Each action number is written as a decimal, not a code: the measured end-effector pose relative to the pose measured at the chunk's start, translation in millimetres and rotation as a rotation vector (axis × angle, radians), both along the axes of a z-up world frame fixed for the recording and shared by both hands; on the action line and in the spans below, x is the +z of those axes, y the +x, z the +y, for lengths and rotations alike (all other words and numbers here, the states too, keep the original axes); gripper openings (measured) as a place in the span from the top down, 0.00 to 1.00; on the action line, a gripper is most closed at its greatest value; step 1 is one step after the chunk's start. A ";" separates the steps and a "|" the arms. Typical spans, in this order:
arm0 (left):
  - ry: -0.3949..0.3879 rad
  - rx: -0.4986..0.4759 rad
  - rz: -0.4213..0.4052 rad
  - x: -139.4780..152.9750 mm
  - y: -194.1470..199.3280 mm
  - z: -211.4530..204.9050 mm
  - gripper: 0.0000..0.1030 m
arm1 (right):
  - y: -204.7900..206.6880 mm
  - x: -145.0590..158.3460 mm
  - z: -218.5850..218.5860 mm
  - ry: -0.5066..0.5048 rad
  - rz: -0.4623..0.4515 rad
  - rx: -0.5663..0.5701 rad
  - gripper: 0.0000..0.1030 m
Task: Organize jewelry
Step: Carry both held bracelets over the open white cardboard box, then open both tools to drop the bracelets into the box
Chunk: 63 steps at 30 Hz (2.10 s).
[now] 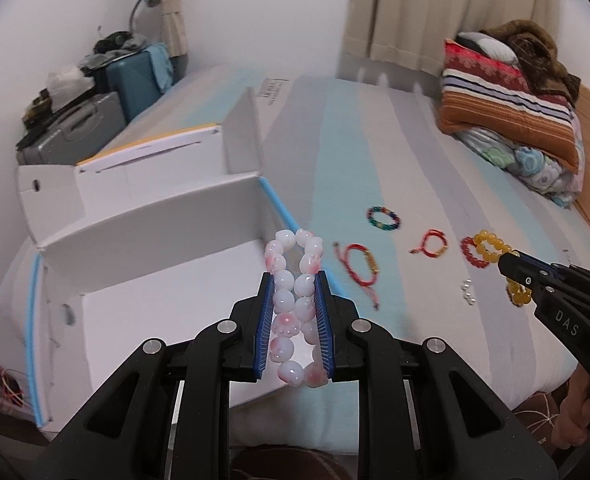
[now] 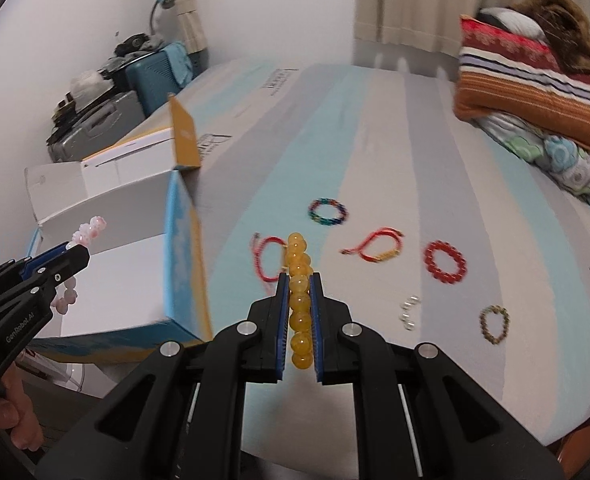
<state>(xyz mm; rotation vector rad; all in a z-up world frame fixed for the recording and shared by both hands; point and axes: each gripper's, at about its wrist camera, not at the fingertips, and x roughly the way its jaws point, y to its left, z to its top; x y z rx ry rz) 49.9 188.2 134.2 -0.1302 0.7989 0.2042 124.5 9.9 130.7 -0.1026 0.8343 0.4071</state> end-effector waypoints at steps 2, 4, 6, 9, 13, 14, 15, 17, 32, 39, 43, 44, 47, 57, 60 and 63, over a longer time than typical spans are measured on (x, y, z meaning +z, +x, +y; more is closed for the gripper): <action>-0.004 0.025 0.003 1.7 -6.6 15.9 0.81 | -2.6 2.4 14.3 -0.003 -0.006 0.020 0.91; -0.006 0.045 0.007 2.4 -12.1 30.3 0.81 | -5.4 5.0 31.4 -0.003 -0.007 0.045 0.91; -0.006 0.067 0.009 3.3 -18.1 42.6 0.81 | -8.2 7.0 47.2 -0.001 -0.011 0.069 0.91; -0.005 0.100 0.016 3.7 -27.8 62.8 0.81 | -13.3 9.5 75.0 0.004 -0.016 0.111 0.91; 0.002 0.147 0.032 1.3 -41.6 92.0 0.81 | -20.5 10.2 111.8 0.015 -0.021 0.163 0.91; 0.003 0.158 0.038 -0.3 -44.6 99.8 0.81 | -22.3 9.0 121.8 0.017 -0.019 0.177 0.91; 0.001 0.167 0.041 -2.0 -45.9 105.7 0.81 | -24.0 8.1 129.9 0.017 -0.017 0.188 0.91; -0.002 0.189 0.056 -7.0 -48.8 119.5 0.81 | -26.1 4.0 145.4 0.017 -0.011 0.210 0.91; -0.128 0.290 0.301 -87.1 -45.4 177.3 0.81 | -10.9 -74.5 213.8 -0.101 0.196 0.261 0.91; -0.135 0.286 0.312 -96.3 -43.2 178.7 0.81 | -6.7 -96.0 215.6 -0.131 0.224 0.250 0.91; -0.135 0.300 0.321 -103.1 -44.0 182.5 0.80 | -6.9 -99.3 216.3 -0.131 0.232 0.248 0.91; -0.135 0.310 0.324 -104.2 -44.4 183.0 0.77 | -7.5 -100.5 216.5 -0.135 0.231 0.242 0.91; -0.124 0.332 0.325 -105.4 -46.5 183.2 0.70 | -9.0 -103.4 218.9 -0.144 0.230 0.241 0.89; -0.079 0.338 0.258 -89.3 -47.5 170.1 0.25 | -15.2 -83.4 204.1 -0.053 0.181 0.241 0.29; -0.045 0.347 0.216 -78.8 -49.8 163.7 0.14 | -17.0 -71.9 197.0 -0.033 0.143 0.230 0.21; -0.038 0.342 0.197 -71.8 -49.2 157.3 0.10 | -18.4 -62.3 188.0 -0.023 0.101 0.212 0.11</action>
